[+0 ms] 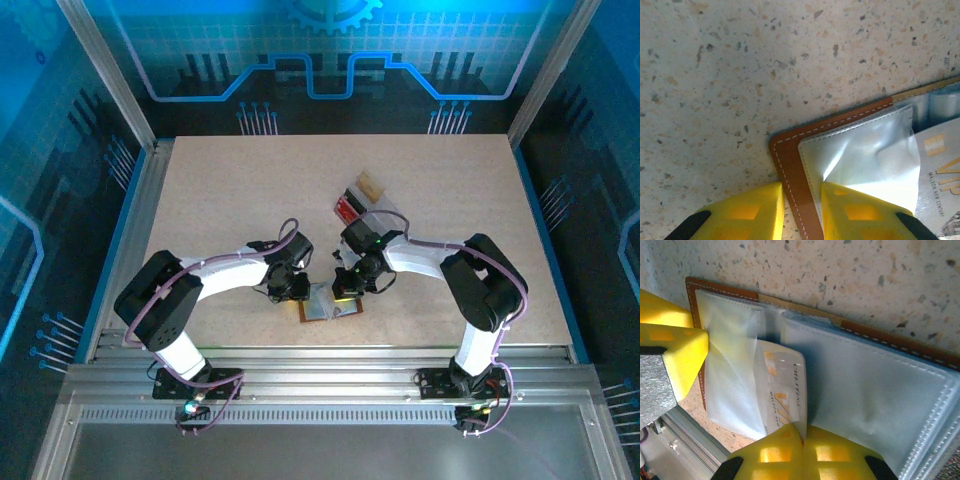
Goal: Put the credit cards into the card holder
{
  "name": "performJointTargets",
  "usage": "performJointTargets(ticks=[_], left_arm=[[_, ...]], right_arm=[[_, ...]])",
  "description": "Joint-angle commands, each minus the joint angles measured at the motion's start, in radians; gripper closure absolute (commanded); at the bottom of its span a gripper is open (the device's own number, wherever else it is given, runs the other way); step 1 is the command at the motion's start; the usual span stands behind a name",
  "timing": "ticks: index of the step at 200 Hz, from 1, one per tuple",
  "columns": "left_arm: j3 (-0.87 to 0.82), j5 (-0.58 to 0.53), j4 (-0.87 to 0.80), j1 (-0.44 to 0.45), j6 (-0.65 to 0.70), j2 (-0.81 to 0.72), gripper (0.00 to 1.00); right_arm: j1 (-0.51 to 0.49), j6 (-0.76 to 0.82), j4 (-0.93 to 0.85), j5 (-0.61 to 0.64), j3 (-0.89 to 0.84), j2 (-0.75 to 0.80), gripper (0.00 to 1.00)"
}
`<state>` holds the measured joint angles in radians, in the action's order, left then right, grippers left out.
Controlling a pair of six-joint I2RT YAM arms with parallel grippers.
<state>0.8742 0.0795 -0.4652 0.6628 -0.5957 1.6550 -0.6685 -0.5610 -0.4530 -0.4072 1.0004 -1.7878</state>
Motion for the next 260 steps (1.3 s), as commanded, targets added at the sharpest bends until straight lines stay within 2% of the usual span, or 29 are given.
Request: performJointTargets(ticks=[1,130,260], left_arm=[[-0.056,0.052,0.054,0.014,0.002,0.097,0.75],[-0.057,0.055,0.057,0.014,0.005,0.103,0.75],[-0.060,0.069,0.075,0.012,-0.004,0.106,0.76]], right_arm=[[-0.011,-0.029,-0.008,0.130,-0.004,-0.052,1.00],[-0.064,-0.095,0.060,0.190,-0.010,-0.057,1.00],[-0.137,-0.170,0.122,0.191,-0.040,-0.022,1.00]])
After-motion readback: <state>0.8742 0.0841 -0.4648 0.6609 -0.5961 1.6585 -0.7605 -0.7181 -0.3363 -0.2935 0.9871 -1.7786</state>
